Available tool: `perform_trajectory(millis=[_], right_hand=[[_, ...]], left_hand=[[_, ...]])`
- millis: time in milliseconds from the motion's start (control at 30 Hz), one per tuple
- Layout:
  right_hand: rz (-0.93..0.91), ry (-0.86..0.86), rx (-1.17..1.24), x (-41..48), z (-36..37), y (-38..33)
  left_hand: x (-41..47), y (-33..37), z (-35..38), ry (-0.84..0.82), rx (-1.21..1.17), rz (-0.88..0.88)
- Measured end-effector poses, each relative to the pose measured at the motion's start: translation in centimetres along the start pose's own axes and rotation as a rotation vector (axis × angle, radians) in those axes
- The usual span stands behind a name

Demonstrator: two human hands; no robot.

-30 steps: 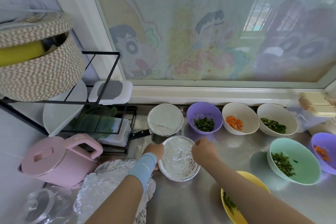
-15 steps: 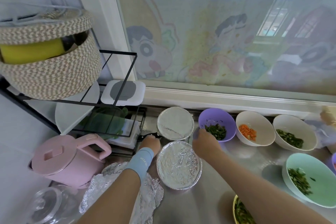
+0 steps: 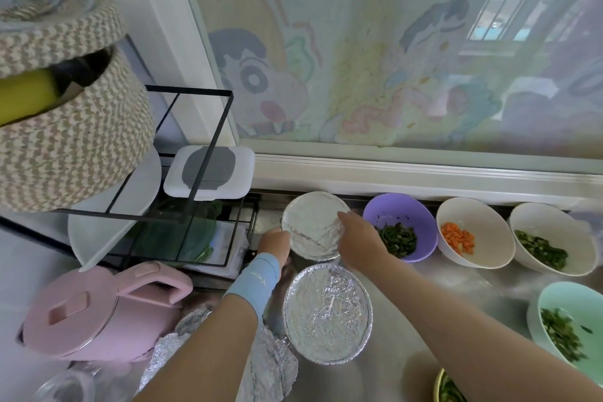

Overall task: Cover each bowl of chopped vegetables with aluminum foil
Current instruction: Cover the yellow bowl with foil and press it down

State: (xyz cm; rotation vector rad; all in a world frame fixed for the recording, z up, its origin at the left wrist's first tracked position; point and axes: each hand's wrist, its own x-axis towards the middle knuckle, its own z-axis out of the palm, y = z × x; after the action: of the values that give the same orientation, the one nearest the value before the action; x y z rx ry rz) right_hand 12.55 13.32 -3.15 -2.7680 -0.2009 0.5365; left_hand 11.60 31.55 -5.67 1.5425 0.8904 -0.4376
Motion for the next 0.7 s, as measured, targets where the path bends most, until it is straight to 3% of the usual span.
perform_trajectory(millis=[267,467,700], right_hand=[[0.058,0.110,0.119,0.4,0.2,1.3],[0.106,0.130,0.206,-0.1,-0.2,1.3],[0.079,0.078,0.169,0.4,-0.4,1.1]], left_hand=[[0.3,0.7,0.5,-0.062,-0.129,-0.009],[1.4,1.6,0.2,0.096,0.363,0.164],[2.9,2.6,0.5,0.000,0.364,0.324]])
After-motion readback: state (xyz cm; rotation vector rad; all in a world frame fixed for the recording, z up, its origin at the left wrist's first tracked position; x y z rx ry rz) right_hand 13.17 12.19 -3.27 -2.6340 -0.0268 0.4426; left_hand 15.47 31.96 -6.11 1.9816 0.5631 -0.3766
